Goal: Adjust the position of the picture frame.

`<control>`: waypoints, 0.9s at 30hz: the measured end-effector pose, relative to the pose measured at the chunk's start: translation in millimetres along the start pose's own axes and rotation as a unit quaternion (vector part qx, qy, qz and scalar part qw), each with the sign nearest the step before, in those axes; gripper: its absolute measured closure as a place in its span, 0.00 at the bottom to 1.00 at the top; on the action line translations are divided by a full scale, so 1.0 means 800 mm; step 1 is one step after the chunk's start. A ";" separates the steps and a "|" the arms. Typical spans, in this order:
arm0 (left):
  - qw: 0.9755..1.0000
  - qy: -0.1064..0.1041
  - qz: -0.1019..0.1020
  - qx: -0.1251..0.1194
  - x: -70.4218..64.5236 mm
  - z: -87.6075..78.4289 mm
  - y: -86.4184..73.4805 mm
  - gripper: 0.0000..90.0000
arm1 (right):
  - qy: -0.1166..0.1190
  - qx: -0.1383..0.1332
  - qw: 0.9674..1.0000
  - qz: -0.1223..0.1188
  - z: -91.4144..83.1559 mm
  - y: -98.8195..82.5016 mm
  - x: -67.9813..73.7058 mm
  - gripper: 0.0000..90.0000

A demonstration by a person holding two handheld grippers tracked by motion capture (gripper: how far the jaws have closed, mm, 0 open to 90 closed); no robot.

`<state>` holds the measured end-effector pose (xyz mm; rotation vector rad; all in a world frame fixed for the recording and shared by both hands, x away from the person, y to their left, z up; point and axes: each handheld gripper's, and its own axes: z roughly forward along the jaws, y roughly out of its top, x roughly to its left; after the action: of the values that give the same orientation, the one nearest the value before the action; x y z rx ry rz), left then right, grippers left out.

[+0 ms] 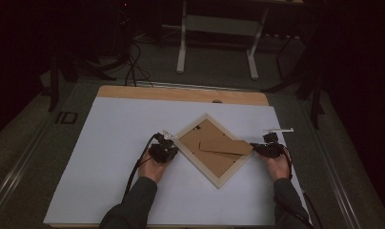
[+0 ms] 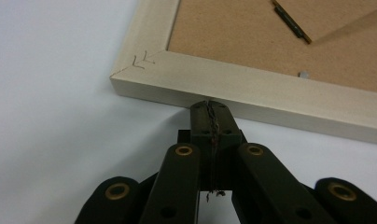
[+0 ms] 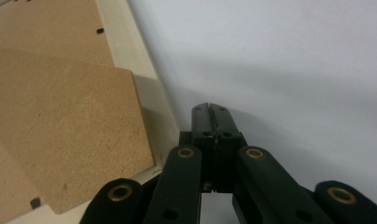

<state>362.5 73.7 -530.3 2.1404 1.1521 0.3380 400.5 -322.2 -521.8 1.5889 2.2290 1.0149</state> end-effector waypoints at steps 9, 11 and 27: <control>1.000 -0.001 -0.004 -0.002 0.010 0.002 0.002 1.00 | 0.014 0.010 1.000 -0.013 -0.001 -0.009 0.009 1.00; 1.000 0.000 -0.004 -0.002 0.010 0.001 0.002 1.00 | 0.015 0.010 1.000 -0.017 -0.001 -0.011 0.011 1.00; 1.000 0.011 -0.004 0.006 0.014 0.003 0.007 1.00 | 0.032 0.016 0.998 -0.043 0.000 -0.018 0.032 1.00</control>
<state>373.6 79.5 -529.1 2.1465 1.1786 0.3533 379.6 -301.7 -525.8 1.4797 2.3450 1.0258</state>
